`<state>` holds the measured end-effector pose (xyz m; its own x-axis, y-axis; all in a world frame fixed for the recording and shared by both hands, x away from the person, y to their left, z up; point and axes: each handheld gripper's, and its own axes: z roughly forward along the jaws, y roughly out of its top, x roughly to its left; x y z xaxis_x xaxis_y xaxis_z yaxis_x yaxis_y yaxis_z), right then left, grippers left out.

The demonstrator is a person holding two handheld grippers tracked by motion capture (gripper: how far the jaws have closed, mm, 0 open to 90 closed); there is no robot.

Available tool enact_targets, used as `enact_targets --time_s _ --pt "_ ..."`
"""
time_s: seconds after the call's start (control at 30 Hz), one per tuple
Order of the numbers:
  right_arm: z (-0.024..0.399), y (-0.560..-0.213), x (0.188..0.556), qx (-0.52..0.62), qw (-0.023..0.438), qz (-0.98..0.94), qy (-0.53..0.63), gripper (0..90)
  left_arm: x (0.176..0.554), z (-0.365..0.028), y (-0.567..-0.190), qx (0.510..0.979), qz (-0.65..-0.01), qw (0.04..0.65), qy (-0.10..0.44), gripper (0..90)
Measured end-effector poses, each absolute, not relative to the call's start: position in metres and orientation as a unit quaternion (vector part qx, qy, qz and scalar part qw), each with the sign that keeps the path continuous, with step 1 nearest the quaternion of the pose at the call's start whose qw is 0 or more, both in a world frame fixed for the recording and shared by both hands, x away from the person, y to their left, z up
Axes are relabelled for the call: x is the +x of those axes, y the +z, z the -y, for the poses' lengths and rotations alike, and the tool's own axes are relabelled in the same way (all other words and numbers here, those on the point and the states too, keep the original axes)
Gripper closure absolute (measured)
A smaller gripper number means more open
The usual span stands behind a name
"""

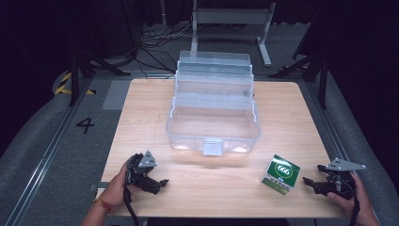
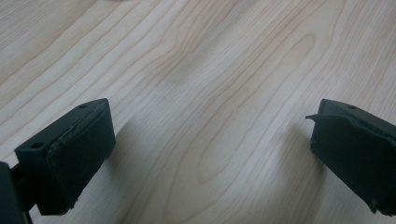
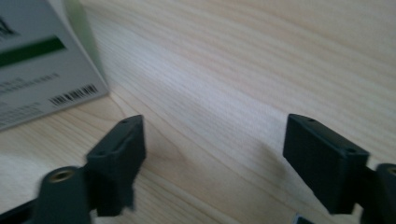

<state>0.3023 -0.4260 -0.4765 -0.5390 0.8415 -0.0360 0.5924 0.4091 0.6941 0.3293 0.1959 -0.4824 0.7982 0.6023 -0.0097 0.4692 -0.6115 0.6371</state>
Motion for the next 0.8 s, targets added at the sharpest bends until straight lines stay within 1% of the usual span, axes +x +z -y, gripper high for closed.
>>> enact_targets --time_s 0.03,0.07,0.1,0.17,0.23,0.33,0.37,0.4,0.47,0.53,0.8 --pt "0.427 -0.473 0.302 0.432 0.191 -0.814 0.339 24.1 0.327 -0.192 -0.483 0.891 -0.301 0.323 0.104 0.6" --pt "0.427 -0.465 0.302 0.419 0.182 -0.811 0.365 28.2 0.324 -0.185 -0.483 0.888 -0.305 0.327 0.106 0.6" --pt "0.427 -0.465 0.302 0.419 0.182 -0.811 0.365 28.2 0.324 -0.185 -0.483 0.888 -0.305 0.327 0.106 0.6" --pt "0.421 -0.457 0.302 0.409 0.199 -0.815 0.359 31.7 0.321 -0.182 -0.484 0.888 -0.299 0.334 0.106 1.4" --pt "0.414 -0.452 0.303 0.399 0.198 -0.816 0.368 33.9 0.318 -0.183 -0.484 0.887 -0.291 0.343 0.109 5.2" --pt "0.403 -0.445 0.306 0.387 0.207 -0.822 0.363 37.0 0.316 -0.183 -0.484 0.887 -0.285 0.342 0.119 6.3" --pt "0.400 -0.443 0.306 0.387 0.207 -0.822 0.364 39.0 0.315 -0.184 -0.483 0.888 -0.280 0.346 0.118 8.1" --pt "0.396 -0.442 0.308 0.384 0.210 -0.822 0.364 38.9 0.314 -0.184 -0.483 0.887 -0.281 0.348 0.118 10.0" --pt "0.392 -0.441 0.310 0.378 0.204 -0.824 0.369 38.9 0.316 -0.185 -0.484 0.887 -0.287 0.346 0.106 9.9" --pt "0.387 -0.441 0.310 0.374 0.197 -0.827 0.371 38.9 0.316 -0.185 -0.483 0.887 -0.287 0.345 0.107 9.5" --pt "0.362 -0.436 0.309 0.338 0.195 -0.843 0.370 38.2 0.316 -0.185 -0.484 0.886 -0.290 0.345 0.107 9.3"
